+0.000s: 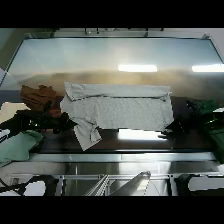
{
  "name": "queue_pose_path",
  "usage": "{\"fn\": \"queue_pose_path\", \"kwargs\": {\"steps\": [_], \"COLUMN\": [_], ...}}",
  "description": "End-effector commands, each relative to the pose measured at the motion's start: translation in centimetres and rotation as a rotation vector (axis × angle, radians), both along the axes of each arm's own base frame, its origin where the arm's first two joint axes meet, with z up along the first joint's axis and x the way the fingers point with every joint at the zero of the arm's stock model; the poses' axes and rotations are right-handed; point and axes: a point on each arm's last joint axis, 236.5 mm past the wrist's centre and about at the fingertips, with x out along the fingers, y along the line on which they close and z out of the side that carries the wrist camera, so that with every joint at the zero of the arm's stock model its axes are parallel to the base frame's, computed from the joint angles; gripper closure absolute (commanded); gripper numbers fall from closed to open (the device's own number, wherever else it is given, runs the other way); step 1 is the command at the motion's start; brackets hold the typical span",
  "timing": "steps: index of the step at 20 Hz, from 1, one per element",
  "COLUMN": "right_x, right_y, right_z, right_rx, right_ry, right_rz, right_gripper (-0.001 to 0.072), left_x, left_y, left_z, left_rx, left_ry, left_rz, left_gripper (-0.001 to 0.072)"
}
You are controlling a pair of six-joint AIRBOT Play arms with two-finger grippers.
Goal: Fold the shirts.
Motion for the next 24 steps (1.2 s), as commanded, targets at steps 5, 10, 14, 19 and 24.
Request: {"fn": "queue_pose_path", "kwargs": {"steps": [5, 10, 14, 19, 24], "right_x": [1.0, 3.1, 3.5, 4.2, 8.3], "right_y": [-4.1, -5.7, -5.6, -5.4, -5.8], "right_z": [4.0, 9.7, 12.4, 12.8, 12.0], "right_rx": [-0.024, -0.108, -0.146, -0.127, -0.224], "right_ry": [-0.097, -0.308, -0.399, -0.418, -0.512], "right_rz": [-0.103, -0.17, -0.175, -0.202, -0.258], "right_gripper": [0.0697, 0.0696, 0.0696, 0.0696, 0.0695], "left_x": [1.8, 2.7, 1.6, 1.2, 4.3], "left_y": [1.7, 4.4, 5.5, 5.3, 4.3], "left_z": [8.5, 15.2, 15.8, 13.6, 11.6], "left_rx": [-0.18, -0.103, -0.035, -0.073, -0.091], "left_ry": [-0.125, -0.329, -0.346, -0.262, -0.225], "left_rz": [-0.083, -0.063, -0.077, -0.093, -0.145], "left_gripper": [0.0684, 0.0683, 0.0683, 0.0683, 0.0684]}}
